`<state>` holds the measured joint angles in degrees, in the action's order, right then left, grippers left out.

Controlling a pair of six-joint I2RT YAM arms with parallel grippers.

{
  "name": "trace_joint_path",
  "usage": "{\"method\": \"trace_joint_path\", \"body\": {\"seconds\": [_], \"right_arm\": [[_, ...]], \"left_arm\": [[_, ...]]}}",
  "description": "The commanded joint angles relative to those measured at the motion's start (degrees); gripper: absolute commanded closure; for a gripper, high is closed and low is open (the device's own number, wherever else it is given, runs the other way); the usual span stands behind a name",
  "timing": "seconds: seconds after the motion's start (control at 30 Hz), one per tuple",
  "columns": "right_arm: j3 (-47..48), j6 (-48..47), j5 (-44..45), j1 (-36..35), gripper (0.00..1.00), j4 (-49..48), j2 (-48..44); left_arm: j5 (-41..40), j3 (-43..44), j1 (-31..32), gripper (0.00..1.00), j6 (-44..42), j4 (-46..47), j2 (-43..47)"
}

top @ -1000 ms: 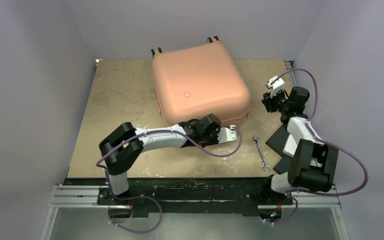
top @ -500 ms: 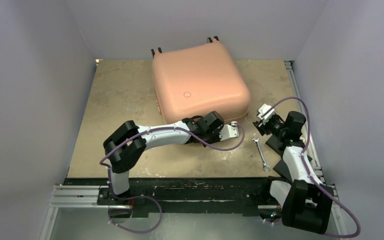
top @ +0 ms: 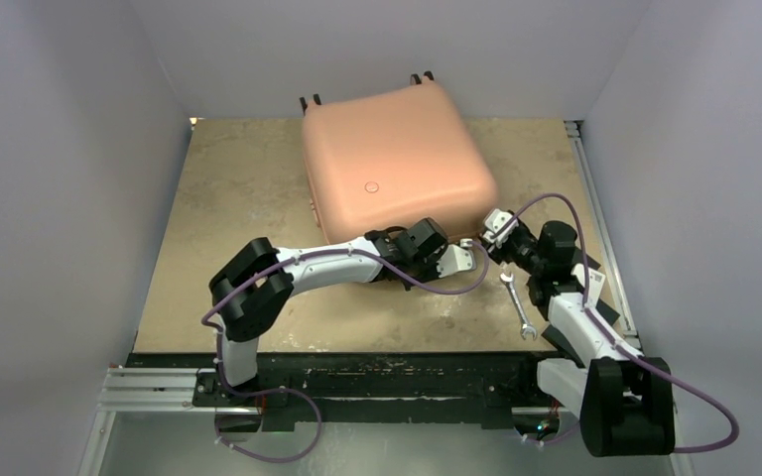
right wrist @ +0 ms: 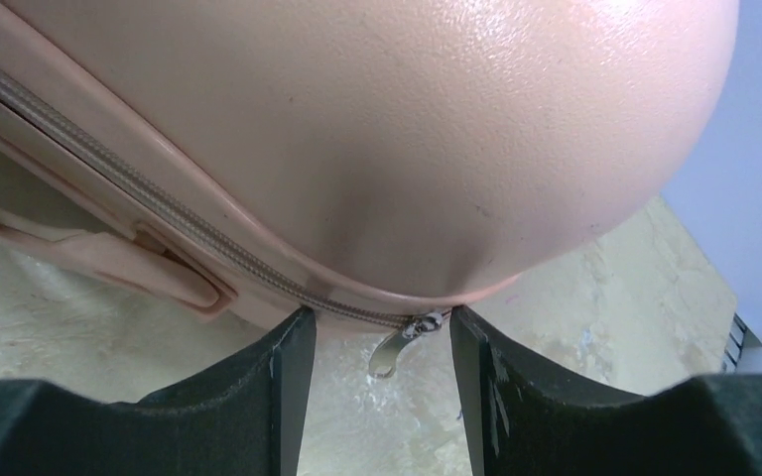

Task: Pack the luggage
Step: Zip the luggage at the center of the board.

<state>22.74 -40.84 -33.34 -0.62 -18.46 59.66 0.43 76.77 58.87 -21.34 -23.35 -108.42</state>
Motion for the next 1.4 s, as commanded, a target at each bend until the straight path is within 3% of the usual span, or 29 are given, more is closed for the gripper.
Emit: {"method": "trace_joint_path", "body": {"seconds": [0.0, 0.33, 0.7, 0.83, 1.07, 1.37], "right_arm": [[-0.7, 1.6, 8.7, -1.5, 0.45, -7.2, 2.4], [1.2, -3.8, 7.0, -1.6, 0.42, 2.4, 1.1], [1.0, 1.8, 12.9, -1.6, 0.49, -9.5, 6.4], [1.8, 2.3, 13.0, -1.6, 0.62, -9.9, 7.4], [1.3, 1.8, 12.4, -1.6, 1.0, -10.1, 6.6], [2.8, 3.8, 14.8, -1.4, 1.0, -8.3, 6.6]], "left_arm": [[1.9, 0.7, -0.3, 1.0, 0.0, -3.8, -2.1], [2.2, 0.3, -0.3, 1.0, 0.1, -3.1, -1.9], [3.4, 0.9, -0.3, 1.0, 0.8, -3.2, -2.6], [3.3, 0.6, -0.3, 1.0, 0.8, -2.9, -2.5], [3.4, 0.9, -0.3, 1.0, 0.7, -2.8, -3.0], [4.1, -0.5, -0.3, 1.0, -1.0, -3.6, -1.4]]}}
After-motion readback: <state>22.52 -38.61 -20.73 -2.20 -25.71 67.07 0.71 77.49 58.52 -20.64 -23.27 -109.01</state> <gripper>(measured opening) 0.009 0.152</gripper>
